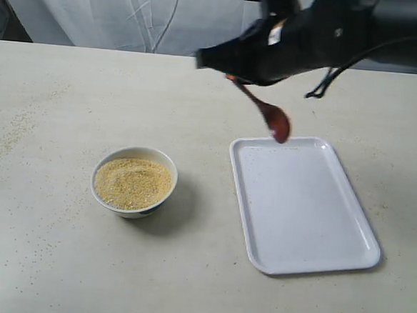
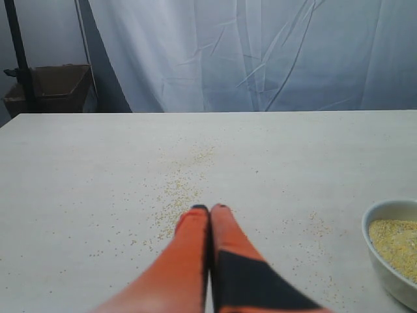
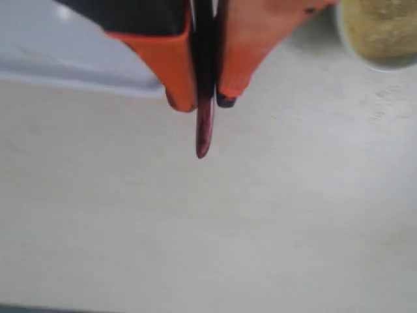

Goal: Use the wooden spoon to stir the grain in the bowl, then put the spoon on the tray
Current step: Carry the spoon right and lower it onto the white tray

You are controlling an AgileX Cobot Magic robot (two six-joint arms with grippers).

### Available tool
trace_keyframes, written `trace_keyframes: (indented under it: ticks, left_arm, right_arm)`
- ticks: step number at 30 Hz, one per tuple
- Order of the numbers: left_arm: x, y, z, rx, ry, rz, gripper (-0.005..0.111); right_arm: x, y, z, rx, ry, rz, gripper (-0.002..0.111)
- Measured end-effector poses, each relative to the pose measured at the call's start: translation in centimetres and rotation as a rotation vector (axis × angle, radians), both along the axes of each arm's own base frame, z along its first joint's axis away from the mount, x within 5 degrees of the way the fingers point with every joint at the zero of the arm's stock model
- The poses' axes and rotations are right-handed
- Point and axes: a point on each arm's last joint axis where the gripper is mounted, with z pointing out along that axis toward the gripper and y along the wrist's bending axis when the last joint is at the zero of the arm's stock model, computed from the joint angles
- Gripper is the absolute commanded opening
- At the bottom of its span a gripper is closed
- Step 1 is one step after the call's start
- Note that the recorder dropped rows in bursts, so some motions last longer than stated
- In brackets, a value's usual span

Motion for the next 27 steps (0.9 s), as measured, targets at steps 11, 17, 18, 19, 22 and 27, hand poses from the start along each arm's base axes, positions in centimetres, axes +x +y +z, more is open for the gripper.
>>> trace_keyframes:
  ticks: [11,17,18,19,22,27]
  left_arm:
    - [0.0,0.0,0.0,0.0,0.0,0.0,0.0]
    - [0.0,0.0,0.0,0.0,0.0,0.0,0.0]
    - [0.0,0.0,0.0,0.0,0.0,0.0,0.0]
    - [0.0,0.0,0.0,0.0,0.0,0.0,0.0]
    - [0.0,0.0,0.0,0.0,0.0,0.0,0.0]
    - [0.0,0.0,0.0,0.0,0.0,0.0,0.0]
  right_arm:
    - [0.7,-10.7,-4.4,0.361,0.382,0.095,-0.001]
    - [-0.7,-11.8,-9.7,0.418,0.428,0.043,-0.001]
    - [-1.0,-11.8,-10.4,0.427,0.433,0.038,-0.001]
    - [-1.3,-11.7,-11.0,0.433,0.436,0.043,-0.001]
    - [-1.7,-11.5,-12.2,0.45,0.439,0.05,-0.001]
    - [-1.7,-11.6,-13.3,0.413,0.443,0.042,0.026]
